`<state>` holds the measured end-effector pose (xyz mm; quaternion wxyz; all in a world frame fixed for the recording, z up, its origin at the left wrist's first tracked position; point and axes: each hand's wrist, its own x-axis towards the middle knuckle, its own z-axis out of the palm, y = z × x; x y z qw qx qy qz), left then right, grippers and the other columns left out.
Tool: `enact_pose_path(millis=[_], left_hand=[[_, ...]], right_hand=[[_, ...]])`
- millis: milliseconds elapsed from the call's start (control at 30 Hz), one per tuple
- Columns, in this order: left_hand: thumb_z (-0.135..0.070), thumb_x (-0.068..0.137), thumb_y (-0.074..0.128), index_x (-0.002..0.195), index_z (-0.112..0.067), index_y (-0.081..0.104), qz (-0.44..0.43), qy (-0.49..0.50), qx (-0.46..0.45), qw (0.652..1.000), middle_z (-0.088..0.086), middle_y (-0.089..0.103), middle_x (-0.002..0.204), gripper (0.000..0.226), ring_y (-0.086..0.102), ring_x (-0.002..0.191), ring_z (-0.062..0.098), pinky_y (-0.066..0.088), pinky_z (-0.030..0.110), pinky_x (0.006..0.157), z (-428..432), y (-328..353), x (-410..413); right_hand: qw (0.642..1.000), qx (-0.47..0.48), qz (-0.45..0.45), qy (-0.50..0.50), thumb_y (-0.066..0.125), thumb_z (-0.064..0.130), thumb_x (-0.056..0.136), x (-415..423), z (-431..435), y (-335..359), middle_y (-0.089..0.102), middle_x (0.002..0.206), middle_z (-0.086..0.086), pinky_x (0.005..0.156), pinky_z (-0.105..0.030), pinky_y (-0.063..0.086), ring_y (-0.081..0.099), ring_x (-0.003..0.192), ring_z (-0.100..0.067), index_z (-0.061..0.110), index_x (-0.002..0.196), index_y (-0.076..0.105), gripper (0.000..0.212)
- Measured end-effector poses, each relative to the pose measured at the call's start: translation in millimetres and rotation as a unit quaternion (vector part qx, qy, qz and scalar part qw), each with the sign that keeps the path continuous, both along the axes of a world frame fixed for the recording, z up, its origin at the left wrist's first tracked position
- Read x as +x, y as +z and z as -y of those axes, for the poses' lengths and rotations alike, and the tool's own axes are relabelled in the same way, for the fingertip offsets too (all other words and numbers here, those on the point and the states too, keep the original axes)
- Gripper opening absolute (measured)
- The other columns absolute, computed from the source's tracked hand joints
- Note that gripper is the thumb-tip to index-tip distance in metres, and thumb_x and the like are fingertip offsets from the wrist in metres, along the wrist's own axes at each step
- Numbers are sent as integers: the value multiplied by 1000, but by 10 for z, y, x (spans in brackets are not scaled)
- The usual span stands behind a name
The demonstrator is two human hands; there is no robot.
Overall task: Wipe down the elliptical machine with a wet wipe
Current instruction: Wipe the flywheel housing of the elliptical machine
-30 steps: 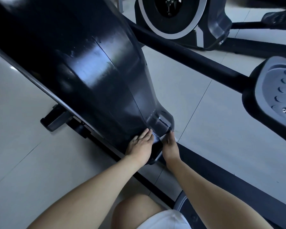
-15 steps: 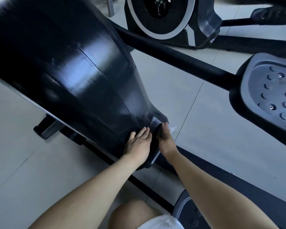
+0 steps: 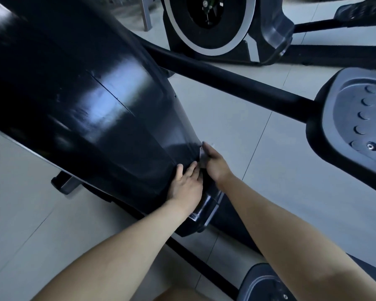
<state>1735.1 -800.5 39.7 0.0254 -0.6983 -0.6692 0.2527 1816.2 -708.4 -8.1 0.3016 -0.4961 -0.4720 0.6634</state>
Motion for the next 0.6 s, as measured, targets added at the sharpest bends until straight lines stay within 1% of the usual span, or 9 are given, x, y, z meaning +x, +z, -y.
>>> enact_pose_path(millis=[67,100,167,300,367,400,467,533,600], left_hand=[[-12,104,34,161,-10,19,8,-7,-2,1000,8,-1,171,59,-13,157,18,1,52,121,-17,-34,-33],[-10,104,33,161,-9,14,15,-7,-3,1000,7,-5,171,61,-14,157,17,0,51,122,-31,-46,-45],[-7,103,32,162,-7,6,33,-10,-7,999,6,-10,171,64,-16,156,16,-1,50,122,-52,-54,-62],[-5,100,43,162,-7,4,77,-13,0,997,4,-11,171,74,-17,156,15,-4,45,124,-85,-83,-85],[-2,100,40,162,-7,5,100,-15,8,995,4,-10,171,72,-16,156,14,-5,43,124,-101,-82,-88],[-1,100,37,162,-7,6,109,-14,10,994,3,-9,171,70,-16,156,13,-6,42,124,-103,-78,-84],[0,100,35,162,-7,9,123,-15,13,992,4,-8,171,68,-16,156,13,-6,41,123,-125,-98,-78],[4,98,34,161,-10,17,147,-22,26,989,3,-4,172,67,-16,156,13,-5,38,123,-151,-137,-77],[9,93,34,158,-14,29,190,-39,45,980,-1,6,171,69,-11,157,14,-3,32,119,-158,-171,-95]], right_hand=[[1000,1,17,-1,47,32,108,93,3,-94,62,135,11,107,-21,36,56,118,-5,33,147,52,39],[999,-2,34,-4,43,29,110,145,17,-128,57,141,9,106,-19,32,52,124,-7,28,152,46,42],[997,-6,64,-31,35,20,111,220,37,-250,51,148,3,106,-20,31,48,129,-12,21,153,42,43],[991,-65,80,-87,27,15,109,234,31,-396,56,128,-1,97,-30,39,52,116,-22,20,142,50,40],[990,-53,105,-80,27,10,106,211,-12,-419,61,121,-2,90,-30,41,55,104,-23,19,132,55,39],[990,-40,115,-68,28,7,105,204,-23,-415,60,119,-1,90,-28,40,56,107,-23,17,135,54,41],[993,-2,112,-34,32,2,104,162,-19,-372,59,128,-3,96,-22,36,56,122,-23,17,144,51,47],[995,47,88,13,40,8,106,111,-12,-285,60,137,-2,102,-20,38,55,128,-20,22,144,53,44],[998,38,32,29,45,19,109,126,-2,-223,60,136,5,101,-10,38,54,128,-11,27,142,58,37]])
